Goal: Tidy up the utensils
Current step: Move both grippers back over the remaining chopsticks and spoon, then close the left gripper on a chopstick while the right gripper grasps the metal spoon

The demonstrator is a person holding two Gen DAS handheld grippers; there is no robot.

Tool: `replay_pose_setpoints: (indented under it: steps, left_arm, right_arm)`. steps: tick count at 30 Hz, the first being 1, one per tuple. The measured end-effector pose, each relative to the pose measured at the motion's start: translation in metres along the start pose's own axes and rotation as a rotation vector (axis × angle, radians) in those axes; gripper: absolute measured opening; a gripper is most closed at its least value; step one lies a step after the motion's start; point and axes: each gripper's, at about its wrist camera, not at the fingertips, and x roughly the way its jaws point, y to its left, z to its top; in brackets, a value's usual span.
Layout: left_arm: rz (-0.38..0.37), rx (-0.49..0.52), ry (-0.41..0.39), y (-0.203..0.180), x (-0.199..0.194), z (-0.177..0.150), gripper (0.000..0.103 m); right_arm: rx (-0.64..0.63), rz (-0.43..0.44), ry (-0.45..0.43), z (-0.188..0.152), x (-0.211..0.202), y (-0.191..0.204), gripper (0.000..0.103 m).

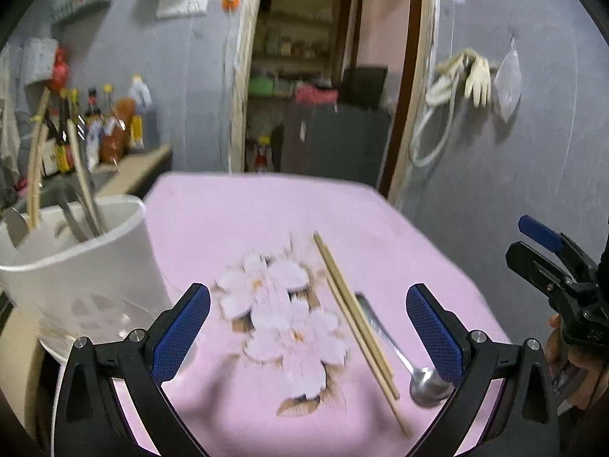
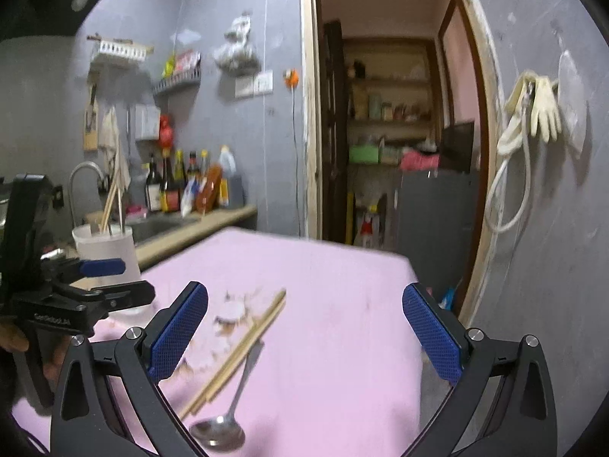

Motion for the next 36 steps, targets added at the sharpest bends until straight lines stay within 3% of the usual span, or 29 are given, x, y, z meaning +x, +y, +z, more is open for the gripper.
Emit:
replay_pose_setpoints:
  steps: [4,6,8,10,15,18,27,31,36]
  left_arm:
    - [-0.014,0.013,0.104,-0.002,0.02,-0.004,0.1]
    - [-0.022,0.018,0.144,-0.002,0.027,-0.007,0.1]
    - [-0.041,0.018,0.181,-0.002,0.033,-0.01,0.098]
    - [-0.062,0.012,0.213,-0.001,0.038,-0.012,0.092]
    - [-0.097,0.008,0.295,0.002,0.052,-0.017,0.068]
    - [-0.092,0.007,0.324,0.004,0.056,-0.021,0.06]
    - [-0.085,-0.052,0.347,0.017,0.059,-0.028,0.054]
    - [-0.098,-0.065,0.356,0.017,0.061,-0.024,0.048]
    - [-0.147,-0.051,0.375,0.009,0.064,-0.023,0.047]
  right_arm:
    - [-0.002,0.026,0.094,-0.009,0.011,-0.002,0.101]
    - [-0.011,0.046,0.147,-0.014,0.017,-0.001,0.096]
    - [-0.015,0.073,0.196,-0.018,0.024,-0.001,0.084]
    - [-0.006,0.109,0.255,-0.024,0.031,0.0,0.075]
    - [-0.01,0.164,0.372,-0.035,0.046,0.005,0.053]
    - [-0.022,0.181,0.416,-0.04,0.053,0.011,0.047]
    - [-0.155,0.203,0.558,-0.054,0.076,0.04,0.039]
    - [-0.221,0.18,0.563,-0.054,0.079,0.047,0.036]
    - [-0.273,0.138,0.561,-0.052,0.078,0.04,0.012]
